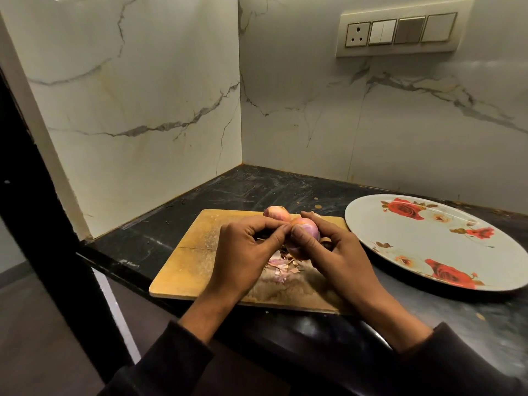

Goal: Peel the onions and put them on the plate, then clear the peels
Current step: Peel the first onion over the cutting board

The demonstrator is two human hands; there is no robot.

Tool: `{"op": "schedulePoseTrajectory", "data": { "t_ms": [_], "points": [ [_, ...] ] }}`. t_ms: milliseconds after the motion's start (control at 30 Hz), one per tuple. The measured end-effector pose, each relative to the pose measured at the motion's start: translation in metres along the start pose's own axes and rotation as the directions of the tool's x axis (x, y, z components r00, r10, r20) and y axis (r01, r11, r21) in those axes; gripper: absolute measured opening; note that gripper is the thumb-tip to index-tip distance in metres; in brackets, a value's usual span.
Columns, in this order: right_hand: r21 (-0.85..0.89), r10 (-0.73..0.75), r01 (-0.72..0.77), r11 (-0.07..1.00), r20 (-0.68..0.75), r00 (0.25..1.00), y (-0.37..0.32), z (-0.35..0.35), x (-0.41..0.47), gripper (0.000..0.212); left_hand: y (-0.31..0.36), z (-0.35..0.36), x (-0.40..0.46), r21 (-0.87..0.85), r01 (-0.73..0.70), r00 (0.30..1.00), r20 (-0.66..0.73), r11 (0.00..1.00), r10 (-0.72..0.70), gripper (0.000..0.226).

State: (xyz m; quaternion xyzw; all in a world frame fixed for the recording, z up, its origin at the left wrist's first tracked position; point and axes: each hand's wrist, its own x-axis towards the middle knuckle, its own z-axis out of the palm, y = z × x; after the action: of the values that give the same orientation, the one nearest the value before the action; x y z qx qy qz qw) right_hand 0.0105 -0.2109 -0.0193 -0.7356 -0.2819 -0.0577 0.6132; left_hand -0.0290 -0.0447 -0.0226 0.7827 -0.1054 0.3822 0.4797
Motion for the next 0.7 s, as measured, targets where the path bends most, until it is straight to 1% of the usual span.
{"op": "schedulePoseTrajectory", "data": {
  "t_ms": [67,133,167,200,333,467,600,700],
  "points": [
    [-0.032,-0.012,0.013,0.999,0.004,1.000,-0.001,0.001,-0.002,0.053,0.001,0.000,-0.001,0.030,-0.015,1.000,-0.006,0.999,0.015,0.017],
    [-0.047,-0.010,0.011,0.999,0.016,1.000,-0.002,0.000,-0.003,0.034,-0.001,0.000,-0.002,0.073,-0.030,0.999,-0.016,0.997,0.031,0.017],
    [-0.051,-0.009,0.010,0.999,0.029,1.000,-0.003,0.000,-0.003,0.028,-0.002,0.000,-0.002,0.098,-0.038,0.999,-0.024,0.994,0.041,0.016],
    [-0.055,-0.012,0.014,0.998,0.040,0.999,-0.003,0.000,-0.003,0.026,-0.003,0.000,-0.002,0.122,-0.048,0.998,-0.032,0.991,0.052,0.015],
    [-0.057,-0.023,0.027,0.998,0.065,0.998,0.001,0.002,-0.002,0.034,-0.003,0.001,-0.003,0.204,-0.090,0.994,-0.045,0.975,0.101,0.013],
    [-0.045,-0.038,0.042,0.998,0.089,0.995,0.002,0.002,-0.003,0.046,-0.004,0.002,-0.003,0.251,-0.088,0.993,-0.054,0.964,0.105,0.010],
    [-0.044,-0.051,0.055,0.998,0.085,0.995,0.007,0.001,-0.001,0.045,-0.006,0.004,-0.001,0.209,-0.045,0.997,-0.048,0.977,0.056,0.010],
    [-0.069,-0.043,0.047,0.997,0.061,0.997,0.010,-0.001,0.000,0.057,-0.006,0.004,0.001,0.163,-0.032,0.999,-0.024,0.986,0.036,0.015]
  ]
}}
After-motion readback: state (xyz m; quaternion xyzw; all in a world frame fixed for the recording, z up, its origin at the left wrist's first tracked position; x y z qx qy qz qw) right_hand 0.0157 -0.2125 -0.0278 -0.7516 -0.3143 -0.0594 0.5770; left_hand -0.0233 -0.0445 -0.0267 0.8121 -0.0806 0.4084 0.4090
